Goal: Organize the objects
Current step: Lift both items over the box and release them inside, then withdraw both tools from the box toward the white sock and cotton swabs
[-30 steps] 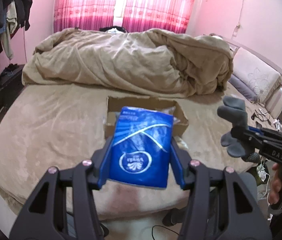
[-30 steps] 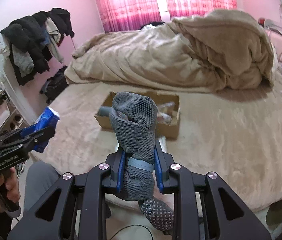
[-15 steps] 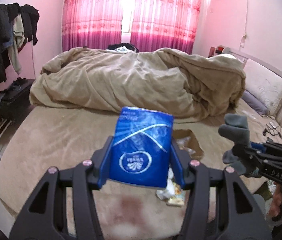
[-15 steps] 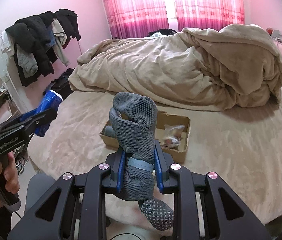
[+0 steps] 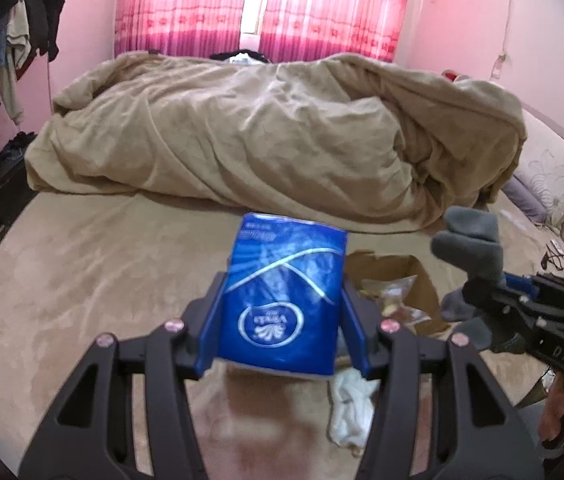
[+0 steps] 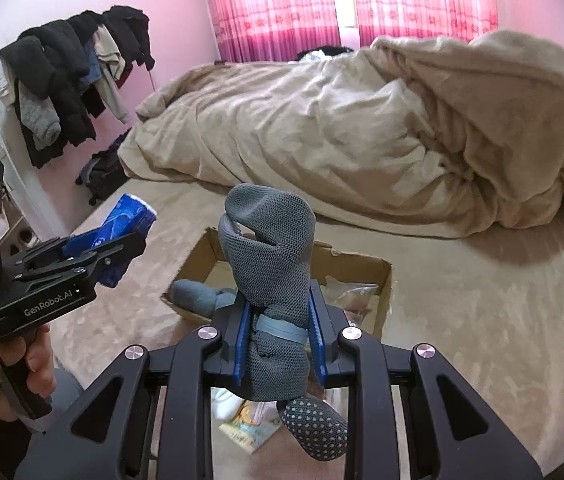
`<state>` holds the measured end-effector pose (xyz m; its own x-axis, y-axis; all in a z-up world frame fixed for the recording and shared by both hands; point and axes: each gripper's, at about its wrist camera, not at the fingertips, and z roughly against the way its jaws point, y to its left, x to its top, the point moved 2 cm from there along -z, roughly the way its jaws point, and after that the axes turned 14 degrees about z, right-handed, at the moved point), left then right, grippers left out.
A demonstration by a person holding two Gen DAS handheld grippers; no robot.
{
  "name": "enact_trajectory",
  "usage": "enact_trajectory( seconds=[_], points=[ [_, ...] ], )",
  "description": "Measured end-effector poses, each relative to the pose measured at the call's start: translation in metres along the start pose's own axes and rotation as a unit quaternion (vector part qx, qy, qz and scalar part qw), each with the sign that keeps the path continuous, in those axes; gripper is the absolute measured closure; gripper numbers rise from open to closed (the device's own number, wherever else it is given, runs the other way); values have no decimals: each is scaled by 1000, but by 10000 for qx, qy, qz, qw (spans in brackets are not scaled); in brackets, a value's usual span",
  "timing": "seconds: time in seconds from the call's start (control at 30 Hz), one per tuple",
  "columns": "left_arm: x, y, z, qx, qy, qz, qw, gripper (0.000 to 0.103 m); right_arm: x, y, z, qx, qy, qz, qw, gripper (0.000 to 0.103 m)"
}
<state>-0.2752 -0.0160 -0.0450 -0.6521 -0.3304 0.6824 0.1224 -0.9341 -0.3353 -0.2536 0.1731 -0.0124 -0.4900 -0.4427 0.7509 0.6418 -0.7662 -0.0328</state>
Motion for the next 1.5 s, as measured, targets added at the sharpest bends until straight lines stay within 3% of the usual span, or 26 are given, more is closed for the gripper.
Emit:
enact_trajectory(
  seconds=[0.4,0.5,0.77,0.97,1.1,1.5],
  points=[
    [-5,11,-92,228,475,-60,9986,49,4,-15,-87,195,331,18,9993,76],
    [-8,14,-118,354,769,-94,9964,48,0,-19,-109,242,499,-1,9985,76],
    [-16,9,-134,502,812,-312,9950,40,-15,-13,-151,207,871,174,9958,76],
    [-15,4,-117,522,698,-495,9950,34,-22,-11,-154,201,961,165,9950,65],
    [-11,7,-87,589,422,-400,9966,25,-14,-10,-139,68,869,225,9959,44],
    [-16,8,25,371,7,-117,9992,23,-14,-1,-48,-220,564,119,9981,44]
  ],
)
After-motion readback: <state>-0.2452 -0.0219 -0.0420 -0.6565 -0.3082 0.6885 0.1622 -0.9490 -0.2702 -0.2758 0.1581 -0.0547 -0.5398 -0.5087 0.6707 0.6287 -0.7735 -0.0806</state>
